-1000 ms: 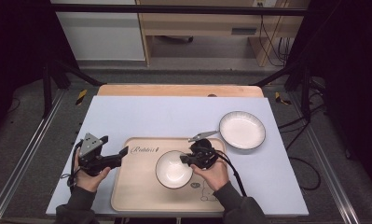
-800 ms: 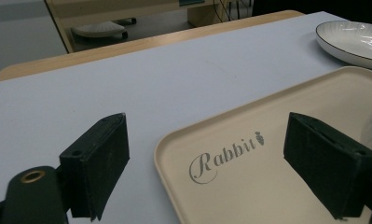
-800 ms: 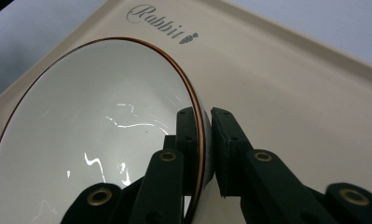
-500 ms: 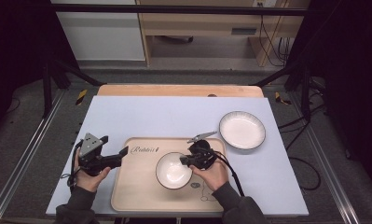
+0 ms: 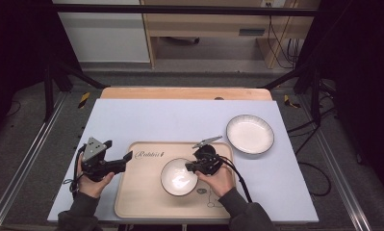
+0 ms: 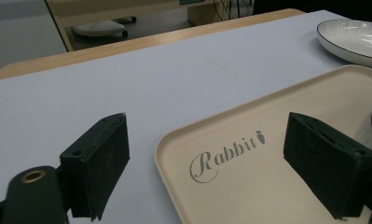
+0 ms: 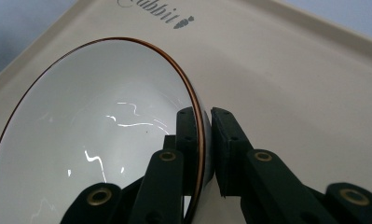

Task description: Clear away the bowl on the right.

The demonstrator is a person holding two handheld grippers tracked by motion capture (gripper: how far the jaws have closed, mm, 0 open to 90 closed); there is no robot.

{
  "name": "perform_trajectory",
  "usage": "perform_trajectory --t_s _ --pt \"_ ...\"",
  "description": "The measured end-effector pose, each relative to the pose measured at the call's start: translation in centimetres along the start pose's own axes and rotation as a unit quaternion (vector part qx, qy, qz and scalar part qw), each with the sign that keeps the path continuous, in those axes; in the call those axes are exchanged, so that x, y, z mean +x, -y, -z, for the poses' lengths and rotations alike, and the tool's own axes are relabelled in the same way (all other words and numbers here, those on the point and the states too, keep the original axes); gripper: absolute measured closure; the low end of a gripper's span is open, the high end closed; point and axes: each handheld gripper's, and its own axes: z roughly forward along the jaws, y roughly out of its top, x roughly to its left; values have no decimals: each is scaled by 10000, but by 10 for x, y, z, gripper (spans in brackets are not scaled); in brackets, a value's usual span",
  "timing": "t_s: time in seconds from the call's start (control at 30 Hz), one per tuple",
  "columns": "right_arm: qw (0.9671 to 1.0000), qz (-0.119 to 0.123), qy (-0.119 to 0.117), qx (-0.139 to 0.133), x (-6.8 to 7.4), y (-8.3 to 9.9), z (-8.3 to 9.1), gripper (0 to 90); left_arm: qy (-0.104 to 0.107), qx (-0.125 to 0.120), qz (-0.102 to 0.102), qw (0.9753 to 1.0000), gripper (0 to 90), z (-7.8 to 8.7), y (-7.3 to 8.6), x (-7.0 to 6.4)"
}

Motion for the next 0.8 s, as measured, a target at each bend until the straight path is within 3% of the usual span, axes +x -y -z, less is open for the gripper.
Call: perform_trajectory --t_s 0.8 --pt "9999 59 110 32 -3 2 -5 808 7 39 6 10000 140 -2 1 -1"
